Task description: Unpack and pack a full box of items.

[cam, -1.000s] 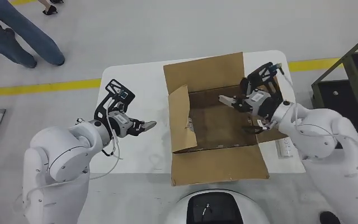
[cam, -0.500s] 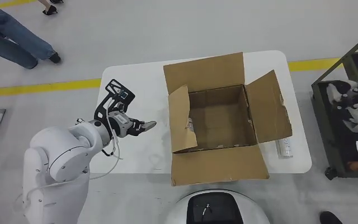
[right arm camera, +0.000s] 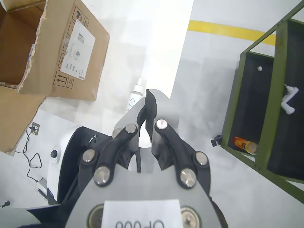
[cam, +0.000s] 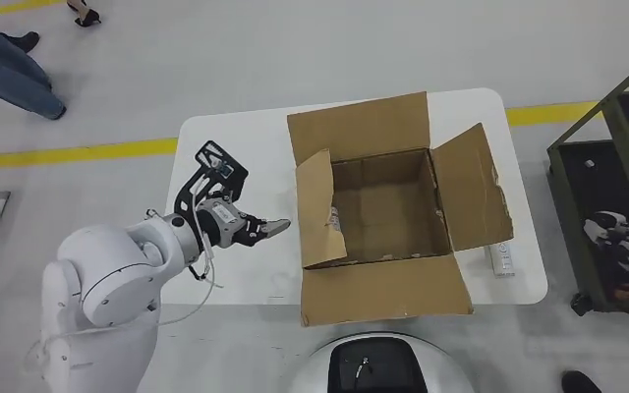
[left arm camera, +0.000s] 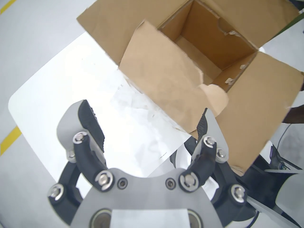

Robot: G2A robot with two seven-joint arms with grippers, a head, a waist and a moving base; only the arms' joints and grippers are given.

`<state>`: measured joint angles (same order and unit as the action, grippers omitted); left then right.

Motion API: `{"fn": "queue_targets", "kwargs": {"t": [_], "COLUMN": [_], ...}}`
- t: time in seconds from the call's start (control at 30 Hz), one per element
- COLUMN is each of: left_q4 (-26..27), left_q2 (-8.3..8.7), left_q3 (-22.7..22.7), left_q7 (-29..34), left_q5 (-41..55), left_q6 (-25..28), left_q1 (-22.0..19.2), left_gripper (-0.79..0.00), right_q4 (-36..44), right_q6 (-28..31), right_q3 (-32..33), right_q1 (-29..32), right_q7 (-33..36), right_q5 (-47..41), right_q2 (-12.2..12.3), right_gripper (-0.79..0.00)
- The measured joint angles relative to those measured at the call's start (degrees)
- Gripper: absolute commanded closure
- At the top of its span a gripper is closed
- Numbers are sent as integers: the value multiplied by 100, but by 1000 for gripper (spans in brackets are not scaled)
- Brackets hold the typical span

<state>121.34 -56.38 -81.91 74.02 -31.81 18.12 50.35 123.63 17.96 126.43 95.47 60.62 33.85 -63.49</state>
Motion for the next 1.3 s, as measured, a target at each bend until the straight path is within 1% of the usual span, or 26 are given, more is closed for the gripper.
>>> {"fn": "queue_targets", "kwargs": {"t": [0.07, 0.13, 0.27, 0.33, 0.53, 0.67, 0.87, 0.97, 1.0, 1.03, 1.07, 1.1, 1.13, 1.17, 1.3], "left_q4": [136, 243, 330, 314, -127, -473, -869, -964, -982, -997, -1012, -1021, -1032, -1051, -1103], "left_q2": [-5, -16, -72, -109, -262, -387, -553, -615, -630, -643, -658, -669, -678, -688, -700], "left_q3": [201, 455, 1213, 1524, 2423, 2991, 3551, 3683, 3711, 3737, 3765, 3782, 3792, 3791, 3709], "left_q7": [135, 211, 205, 143, -5, -145, -161, -82, -54, -25, 12, 34, 55, 84, 189], "left_q5": [209, 178, -360, -560, -1202, -1904, -2379, -2384, -2400, -2427, -2482, -2524, -2558, -2599, -2660], "left_q6": [-103, -167, -381, -506, -977, -1283, -1599, -1693, -1709, -1723, -1741, -1757, -1774, -1796, -1862], "left_q1": [-167, -314, -629, -790, -1365, -1736, -2026, -2100, -2118, -2134, -2153, -2164, -2170, -2176, -2148], "left_gripper": [-785, -785, -785, -785, -785, -785, -785, -785, -751, -523, -320, -234, -31, 0, 0], "right_q4": [-46, -66, -151, -192, -302, -323, -389, -405, -408, -412, -416, -419, -422, -424, -425], "right_q6": [4, 8, -23, -46, -106, -123, -117, -123, -124, -127, -131, -135, -140, -147, -171], "right_q3": [-175, -311, -542, -610, -782, -870, -943, -975, -982, -991, -1003, -1012, -1020, -1031, -1052], "right_q1": [-90, -175, -304, -326, -266, -178, -88, -76, -76, -78, -84, -90, -97, -106, -136], "right_q7": [-95, -166, -287, -348, -640, -813, -975, -1013, -1021, -1029, -1041, -1048, -1053, -1058, -1106], "right_q5": [49, 81, 125, 137, 143, 147, 101, 85, 82, 79, 74, 71, 67, 61, 23], "right_q2": [21, 39, 75, 86, 102, 110, 126, 139, 143, 147, 153, 158, 162, 168, 187], "right_gripper": [-25, -15, -15, -3, -6, -3, 0, 0, 0, 0, 0, 0, 0, 0, 0]}}
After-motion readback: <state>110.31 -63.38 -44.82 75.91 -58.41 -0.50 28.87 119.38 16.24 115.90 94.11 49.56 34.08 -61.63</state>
